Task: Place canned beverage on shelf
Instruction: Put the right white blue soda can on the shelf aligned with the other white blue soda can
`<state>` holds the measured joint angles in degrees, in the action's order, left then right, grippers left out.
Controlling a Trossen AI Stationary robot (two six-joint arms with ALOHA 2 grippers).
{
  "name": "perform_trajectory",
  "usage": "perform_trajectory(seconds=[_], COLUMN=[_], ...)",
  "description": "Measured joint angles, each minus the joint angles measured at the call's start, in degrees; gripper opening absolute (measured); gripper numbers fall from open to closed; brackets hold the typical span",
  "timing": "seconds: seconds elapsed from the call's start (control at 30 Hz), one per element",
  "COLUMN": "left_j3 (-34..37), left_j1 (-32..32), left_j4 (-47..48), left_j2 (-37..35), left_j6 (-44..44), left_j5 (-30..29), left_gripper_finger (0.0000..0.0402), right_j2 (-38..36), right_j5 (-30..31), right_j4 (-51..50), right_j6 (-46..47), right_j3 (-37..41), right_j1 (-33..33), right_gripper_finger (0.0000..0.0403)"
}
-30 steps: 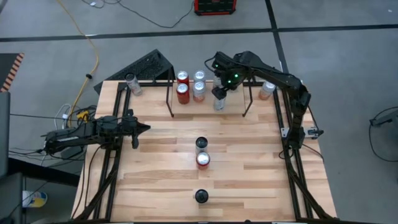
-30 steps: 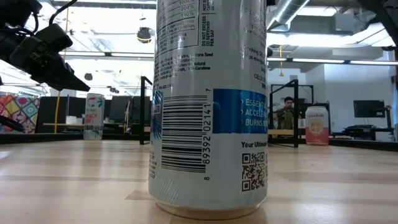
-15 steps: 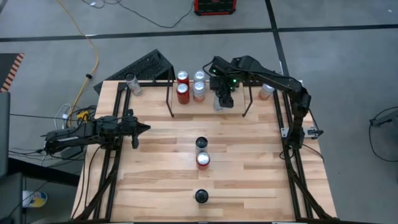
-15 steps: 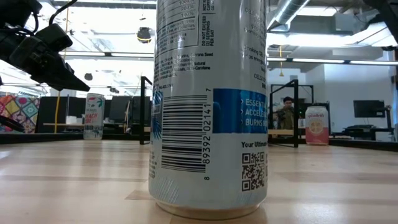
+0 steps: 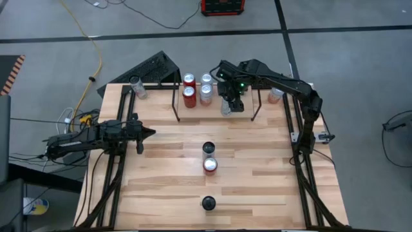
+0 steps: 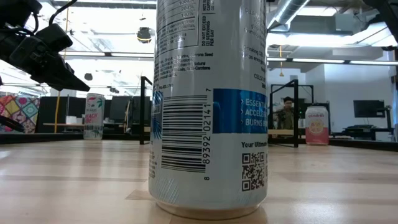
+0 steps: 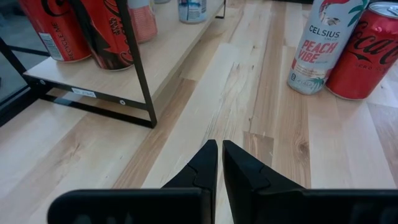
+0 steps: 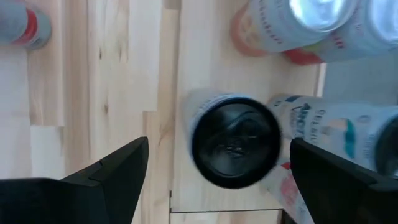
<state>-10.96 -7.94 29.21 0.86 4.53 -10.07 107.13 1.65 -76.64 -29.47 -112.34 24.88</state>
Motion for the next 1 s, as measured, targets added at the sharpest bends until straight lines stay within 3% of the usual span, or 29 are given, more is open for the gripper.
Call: perform_trajectory(seconds=[0.33,0.7,1.0], left_j3=[0.0,0.0,0.0], left_j1=[0.0,0.0,0.0], left_j4=[0.0,0.0,0.0], left_j2=[0.0,0.0,0.0], left_j6=[0.0,0.0,0.0], left_j5=[0.0,0.0,0.0], left_gripper_finger=[0.0011,0.0011,0.0011], right_j2=[0.0,0.0,0.0], right_j5=[1.4,1.4,1.8], right_j4=[4.1,3.9,5.9], right_j6=[-0.6,-0.2,5.4], right_j3=[2.1,2.2,5.5], right_j1=[0.0,0.9,1.0], right_gripper_finger=[0.036,0.0317,0.0313])
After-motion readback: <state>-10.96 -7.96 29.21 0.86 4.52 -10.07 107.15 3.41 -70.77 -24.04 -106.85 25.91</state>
